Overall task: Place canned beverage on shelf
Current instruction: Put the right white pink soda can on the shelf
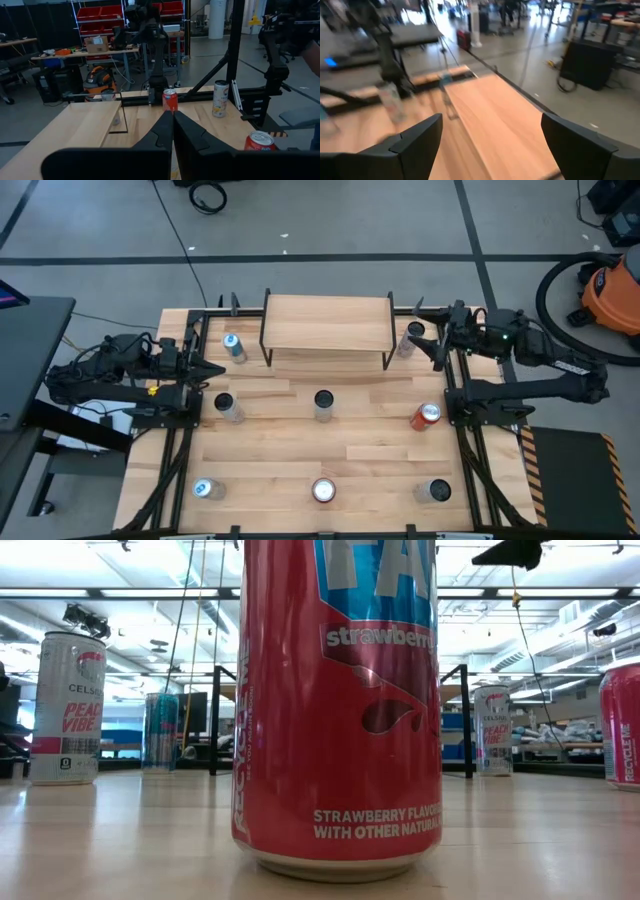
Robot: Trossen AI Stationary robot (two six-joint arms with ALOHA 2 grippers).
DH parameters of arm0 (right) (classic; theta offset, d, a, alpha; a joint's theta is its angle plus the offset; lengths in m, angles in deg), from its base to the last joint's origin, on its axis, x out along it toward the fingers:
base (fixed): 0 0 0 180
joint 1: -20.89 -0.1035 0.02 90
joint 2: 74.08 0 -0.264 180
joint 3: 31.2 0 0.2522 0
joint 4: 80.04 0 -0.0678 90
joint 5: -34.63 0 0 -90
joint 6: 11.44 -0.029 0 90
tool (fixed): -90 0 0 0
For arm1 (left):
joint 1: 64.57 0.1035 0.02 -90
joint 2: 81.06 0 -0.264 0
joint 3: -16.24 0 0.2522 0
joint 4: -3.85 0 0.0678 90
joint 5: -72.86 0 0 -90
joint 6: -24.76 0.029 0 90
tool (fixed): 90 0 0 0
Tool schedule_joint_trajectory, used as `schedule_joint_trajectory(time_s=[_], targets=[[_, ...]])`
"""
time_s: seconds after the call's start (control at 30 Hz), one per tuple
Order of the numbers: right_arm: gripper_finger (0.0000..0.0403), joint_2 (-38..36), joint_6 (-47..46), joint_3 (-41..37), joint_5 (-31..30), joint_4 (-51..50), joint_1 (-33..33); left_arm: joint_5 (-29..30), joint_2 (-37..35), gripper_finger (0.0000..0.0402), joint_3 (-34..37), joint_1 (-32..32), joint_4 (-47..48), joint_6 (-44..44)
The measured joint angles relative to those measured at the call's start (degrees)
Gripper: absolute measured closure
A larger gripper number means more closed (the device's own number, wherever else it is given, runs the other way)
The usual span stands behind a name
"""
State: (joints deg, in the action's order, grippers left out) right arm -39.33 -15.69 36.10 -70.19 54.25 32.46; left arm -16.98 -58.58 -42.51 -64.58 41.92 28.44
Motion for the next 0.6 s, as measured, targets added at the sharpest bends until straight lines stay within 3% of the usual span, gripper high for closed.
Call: schedule_joint_trajectory(time_s=[0.2,0.6], targets=[[0.0054,2.68,1.41,2.79,-0.14,-7.33,5.75,0.01,0.01,0.0386,0.0,0.0,0.0,0.0],[0.0054,10.98,-2.44,3.34,-0.54,-11.62,18.86,0.02,0.0,0.0386,0.0,0.0,0.02,0.0]])
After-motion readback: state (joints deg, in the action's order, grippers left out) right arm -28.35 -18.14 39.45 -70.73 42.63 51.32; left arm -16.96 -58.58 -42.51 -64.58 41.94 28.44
